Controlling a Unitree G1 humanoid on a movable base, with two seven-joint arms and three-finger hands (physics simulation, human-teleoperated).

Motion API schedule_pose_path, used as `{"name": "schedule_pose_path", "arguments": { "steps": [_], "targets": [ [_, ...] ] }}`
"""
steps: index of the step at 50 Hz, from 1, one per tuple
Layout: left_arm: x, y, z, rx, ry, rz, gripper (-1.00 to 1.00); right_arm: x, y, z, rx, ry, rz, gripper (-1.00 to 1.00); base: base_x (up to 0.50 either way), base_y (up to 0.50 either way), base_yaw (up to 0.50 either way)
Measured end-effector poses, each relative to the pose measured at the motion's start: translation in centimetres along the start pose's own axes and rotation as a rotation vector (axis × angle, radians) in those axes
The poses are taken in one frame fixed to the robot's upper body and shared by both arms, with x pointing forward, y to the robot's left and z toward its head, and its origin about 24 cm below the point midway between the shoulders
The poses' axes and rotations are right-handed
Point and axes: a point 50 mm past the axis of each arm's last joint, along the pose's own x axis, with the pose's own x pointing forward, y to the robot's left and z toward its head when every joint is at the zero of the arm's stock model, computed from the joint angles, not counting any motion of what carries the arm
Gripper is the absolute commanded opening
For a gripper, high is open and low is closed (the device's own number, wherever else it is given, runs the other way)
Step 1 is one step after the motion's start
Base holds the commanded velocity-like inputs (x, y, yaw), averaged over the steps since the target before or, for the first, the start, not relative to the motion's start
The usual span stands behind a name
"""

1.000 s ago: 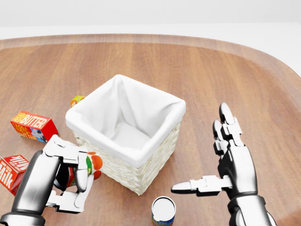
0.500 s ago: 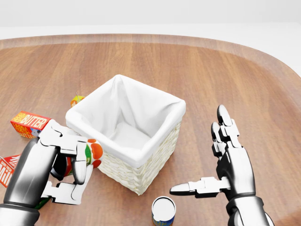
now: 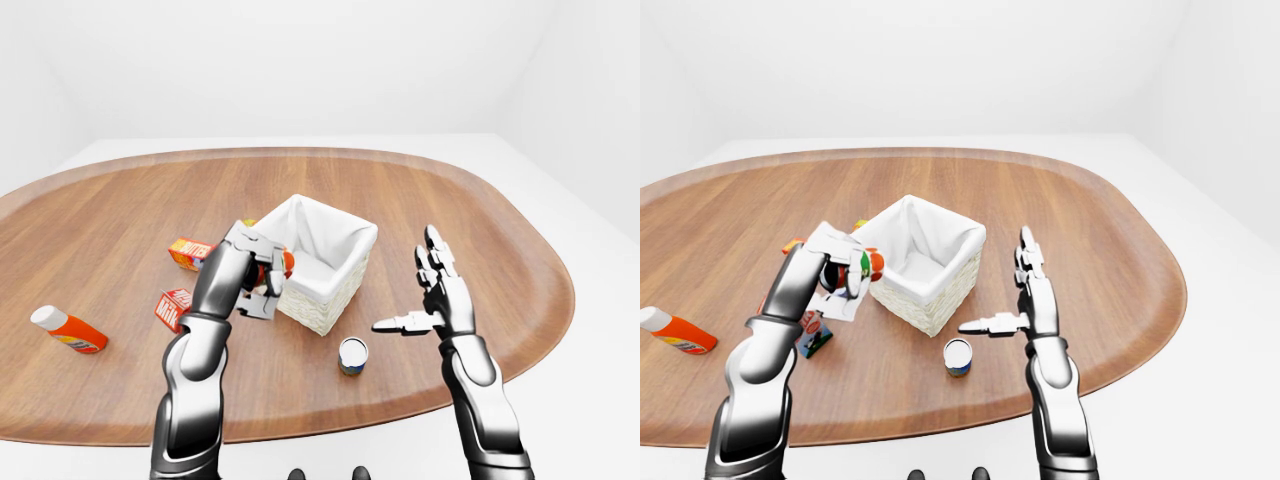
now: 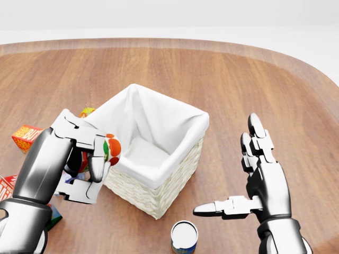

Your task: Pick up the tomato sauce, and put it in the basket.

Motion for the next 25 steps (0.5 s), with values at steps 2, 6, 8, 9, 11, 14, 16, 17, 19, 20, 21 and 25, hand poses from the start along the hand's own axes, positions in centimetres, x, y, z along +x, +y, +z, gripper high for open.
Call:
{"name": "schedule_pose_path", "arguments": {
  "steps": [2, 6, 8, 9, 11, 14, 16, 17, 19, 20, 21, 25],
  "targets": [
    [0.3, 0.1, 0.1, 0.005, -0.008, 0.002, -1.00, 0.0, 0.0, 0.0, 0.000, -0.001, 0.000, 1.00, 0.00, 0.00, 0.00],
    [0.9, 0.4, 0.4, 0.015, -0.026, 0.006, -1.00, 0.0, 0.0, 0.1, 0.000, -0.003, -0.002, 1.00, 0.00, 0.00, 0.00],
    [1.2, 0.5, 0.5, 0.019, -0.034, 0.008, -1.00, 0.0, -0.1, 0.1, 0.000, -0.002, -0.002, 1.00, 0.00, 0.00, 0.00],
    [1.3, 0.6, 0.5, 0.021, -0.037, 0.008, -1.00, 0.0, -0.1, 0.1, 0.000, -0.002, -0.002, 1.00, 0.00, 0.00, 0.00],
    [1.6, 0.7, 0.6, 0.025, -0.044, 0.010, -1.00, 0.0, -0.1, 0.0, 0.000, -0.002, -0.002, 1.00, 0.00, 0.00, 0.00],
    [2.0, 0.8, 0.8, 0.029, -0.053, 0.011, -1.00, 0.1, -0.1, 0.0, 0.000, -0.002, -0.003, 1.00, 0.00, 0.00, 0.00],
    [2.3, 0.8, 0.8, 0.031, -0.058, 0.012, -1.00, 0.1, -0.1, 0.1, 0.000, -0.003, -0.003, 1.00, 0.00, 0.00, 0.00],
    [2.4, 0.9, 0.9, 0.032, -0.061, 0.012, -1.00, 0.1, -0.1, 0.1, 0.000, -0.003, -0.003, 1.00, 0.00, 0.00, 0.00],
    [2.7, 0.9, 0.9, 0.034, -0.065, 0.012, -1.00, 0.1, -0.1, 0.1, -0.001, -0.003, -0.003, 1.00, 0.00, 0.00, 0.00],
    [2.8, 1.0, 1.0, 0.035, -0.067, 0.012, -1.00, 0.1, -0.1, 0.1, -0.001, -0.003, -0.003, 1.00, 0.00, 0.00, 0.00],
    [2.9, 1.0, 1.0, 0.035, -0.068, 0.012, -1.00, 0.1, -0.1, 0.1, -0.001, -0.003, -0.003, 1.00, 0.00, 0.00, 0.00],
    [3.4, 1.0, 1.0, 0.038, -0.073, 0.012, -1.00, 0.1, -0.1, -0.1, 0.000, 0.002, -0.003, 1.00, 0.00, 0.00, 0.00]
  ]
}}
